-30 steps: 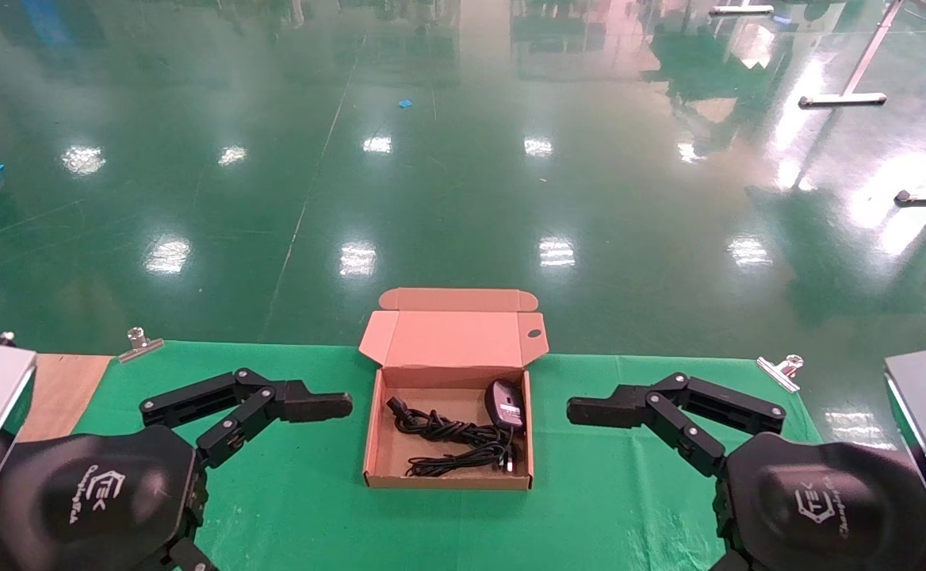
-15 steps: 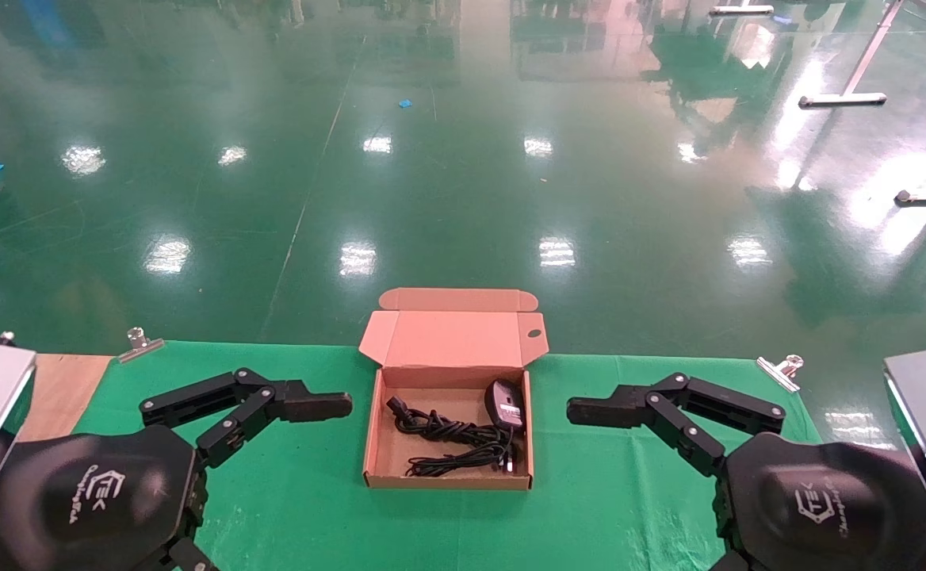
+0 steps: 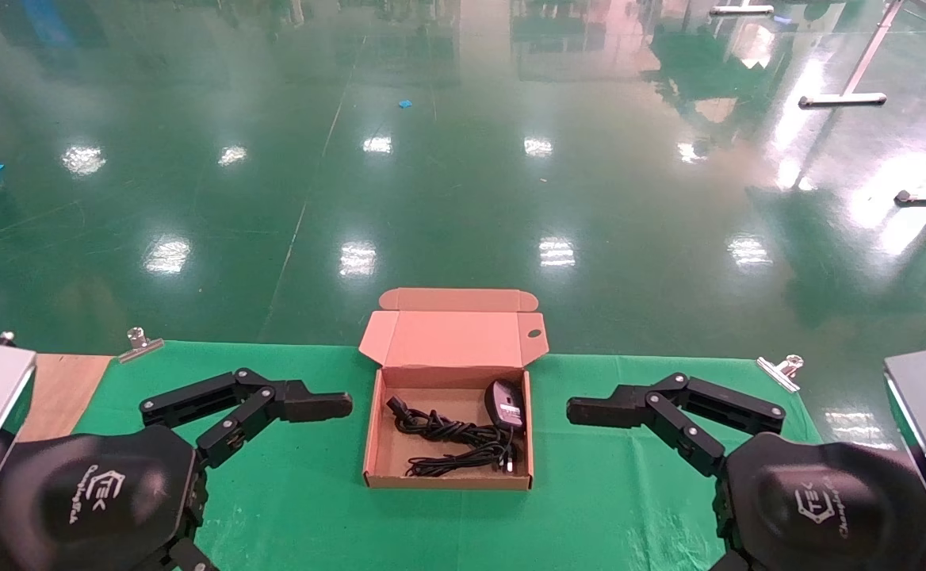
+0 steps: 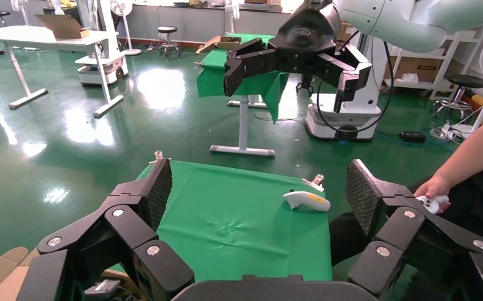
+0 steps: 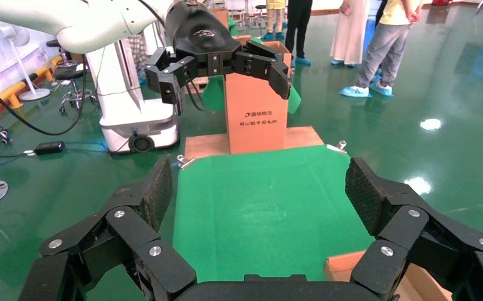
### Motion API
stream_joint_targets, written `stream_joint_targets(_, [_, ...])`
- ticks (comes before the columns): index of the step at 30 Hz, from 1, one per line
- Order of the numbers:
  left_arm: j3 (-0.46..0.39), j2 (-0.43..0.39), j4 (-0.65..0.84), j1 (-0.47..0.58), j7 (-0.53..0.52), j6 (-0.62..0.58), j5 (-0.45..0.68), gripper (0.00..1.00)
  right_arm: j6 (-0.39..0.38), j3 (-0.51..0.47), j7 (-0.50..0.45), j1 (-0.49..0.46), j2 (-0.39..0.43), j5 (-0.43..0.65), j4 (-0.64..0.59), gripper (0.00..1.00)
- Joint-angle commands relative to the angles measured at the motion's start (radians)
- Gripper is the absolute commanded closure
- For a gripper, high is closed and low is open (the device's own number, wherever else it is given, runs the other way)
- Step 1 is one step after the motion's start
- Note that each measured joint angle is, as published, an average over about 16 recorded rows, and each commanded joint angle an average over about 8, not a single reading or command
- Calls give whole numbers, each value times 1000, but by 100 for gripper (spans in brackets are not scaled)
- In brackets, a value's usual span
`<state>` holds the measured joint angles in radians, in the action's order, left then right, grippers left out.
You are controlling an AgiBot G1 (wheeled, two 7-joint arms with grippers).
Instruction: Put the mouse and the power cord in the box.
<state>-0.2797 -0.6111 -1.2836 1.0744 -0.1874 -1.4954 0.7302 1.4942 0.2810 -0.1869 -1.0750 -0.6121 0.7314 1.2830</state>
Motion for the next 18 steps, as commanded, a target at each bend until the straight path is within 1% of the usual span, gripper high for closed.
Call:
stream_joint_targets(1, [0,0,0,0,0,0,0,0,0,0,0,0,0,0,0,0])
stream_joint_targets(18, [0,0,0,0,0,0,0,0,0,0,0,0,0,0,0,0])
